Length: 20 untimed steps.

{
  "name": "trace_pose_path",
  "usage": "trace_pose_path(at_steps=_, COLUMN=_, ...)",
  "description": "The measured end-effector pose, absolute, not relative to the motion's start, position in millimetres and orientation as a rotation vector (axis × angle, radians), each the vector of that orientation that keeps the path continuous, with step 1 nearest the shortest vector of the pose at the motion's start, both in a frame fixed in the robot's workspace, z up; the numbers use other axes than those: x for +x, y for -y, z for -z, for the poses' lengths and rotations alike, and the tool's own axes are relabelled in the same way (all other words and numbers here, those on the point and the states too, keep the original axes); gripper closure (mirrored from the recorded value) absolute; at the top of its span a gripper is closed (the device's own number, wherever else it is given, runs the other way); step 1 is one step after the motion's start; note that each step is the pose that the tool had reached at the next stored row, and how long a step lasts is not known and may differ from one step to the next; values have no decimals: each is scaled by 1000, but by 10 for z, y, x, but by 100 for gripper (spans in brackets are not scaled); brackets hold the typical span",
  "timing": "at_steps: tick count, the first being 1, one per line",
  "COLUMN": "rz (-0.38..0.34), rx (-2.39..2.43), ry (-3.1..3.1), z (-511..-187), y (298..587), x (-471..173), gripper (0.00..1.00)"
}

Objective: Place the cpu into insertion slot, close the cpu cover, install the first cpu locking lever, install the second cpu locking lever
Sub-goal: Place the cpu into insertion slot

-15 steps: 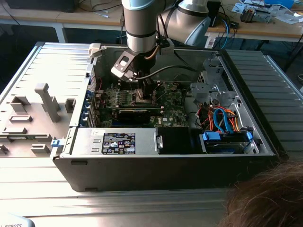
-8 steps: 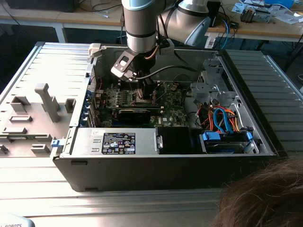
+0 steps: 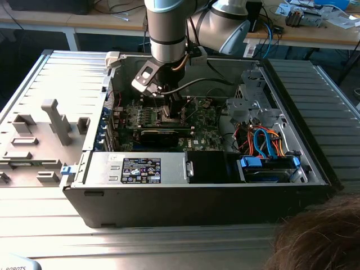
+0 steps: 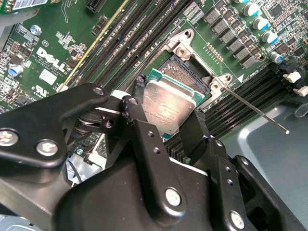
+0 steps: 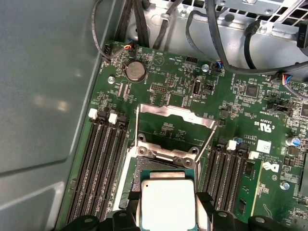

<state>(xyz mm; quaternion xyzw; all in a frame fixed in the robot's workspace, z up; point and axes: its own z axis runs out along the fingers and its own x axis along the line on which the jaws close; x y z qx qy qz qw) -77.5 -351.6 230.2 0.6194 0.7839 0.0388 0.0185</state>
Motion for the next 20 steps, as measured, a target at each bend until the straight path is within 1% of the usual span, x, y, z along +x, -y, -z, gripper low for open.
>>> trace_pose_path(at_steps=20, rz=-120, rx=1954, ry=-2409, z=-2296, y=3516, x=-775, gripper=46)
